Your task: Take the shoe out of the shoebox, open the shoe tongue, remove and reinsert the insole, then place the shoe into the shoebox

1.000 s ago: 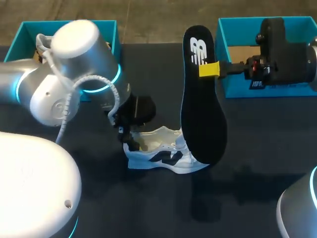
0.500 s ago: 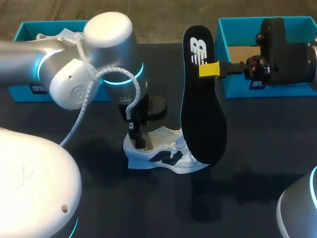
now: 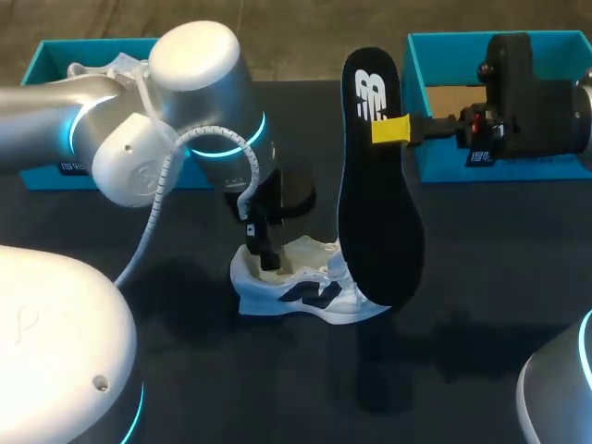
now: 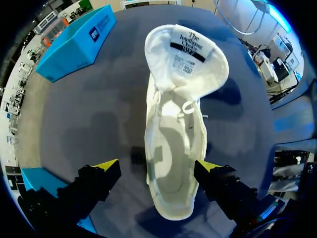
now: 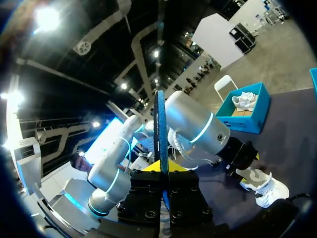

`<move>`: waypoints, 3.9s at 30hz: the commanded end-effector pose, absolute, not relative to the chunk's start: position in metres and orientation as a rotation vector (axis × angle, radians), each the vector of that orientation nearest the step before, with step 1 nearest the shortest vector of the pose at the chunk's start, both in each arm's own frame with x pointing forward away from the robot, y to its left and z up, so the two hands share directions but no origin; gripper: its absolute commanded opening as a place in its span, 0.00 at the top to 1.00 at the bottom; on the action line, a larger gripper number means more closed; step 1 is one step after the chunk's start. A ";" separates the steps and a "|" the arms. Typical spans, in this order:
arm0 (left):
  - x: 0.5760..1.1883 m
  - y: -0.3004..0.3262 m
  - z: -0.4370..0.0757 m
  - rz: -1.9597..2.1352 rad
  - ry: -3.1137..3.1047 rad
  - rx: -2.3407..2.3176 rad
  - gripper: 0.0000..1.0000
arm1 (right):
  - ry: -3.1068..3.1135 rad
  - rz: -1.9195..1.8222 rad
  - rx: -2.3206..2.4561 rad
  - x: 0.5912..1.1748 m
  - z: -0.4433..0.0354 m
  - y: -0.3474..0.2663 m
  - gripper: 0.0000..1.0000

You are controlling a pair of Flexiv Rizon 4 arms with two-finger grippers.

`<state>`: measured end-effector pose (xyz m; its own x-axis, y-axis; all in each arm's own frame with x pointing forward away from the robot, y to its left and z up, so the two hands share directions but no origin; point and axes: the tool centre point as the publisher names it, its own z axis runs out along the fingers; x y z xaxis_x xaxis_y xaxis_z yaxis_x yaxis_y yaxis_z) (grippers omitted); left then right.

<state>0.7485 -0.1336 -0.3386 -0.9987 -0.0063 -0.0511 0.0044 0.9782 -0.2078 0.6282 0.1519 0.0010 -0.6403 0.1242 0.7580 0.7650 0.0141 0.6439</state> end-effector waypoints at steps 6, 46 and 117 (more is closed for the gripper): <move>0.759 -0.162 -0.362 -0.344 3.092 0.025 0.00 | -1.796 -1.671 -0.909 0.629 0.000 0.154 1.00; 0.772 -0.166 -0.381 -0.279 3.223 0.309 1.00 | -1.796 -1.671 -0.909 0.629 0.000 0.154 1.00; 0.792 -0.210 -0.369 0.111 2.540 2.402 1.00 | -1.796 -1.671 -0.909 0.629 0.000 0.154 1.00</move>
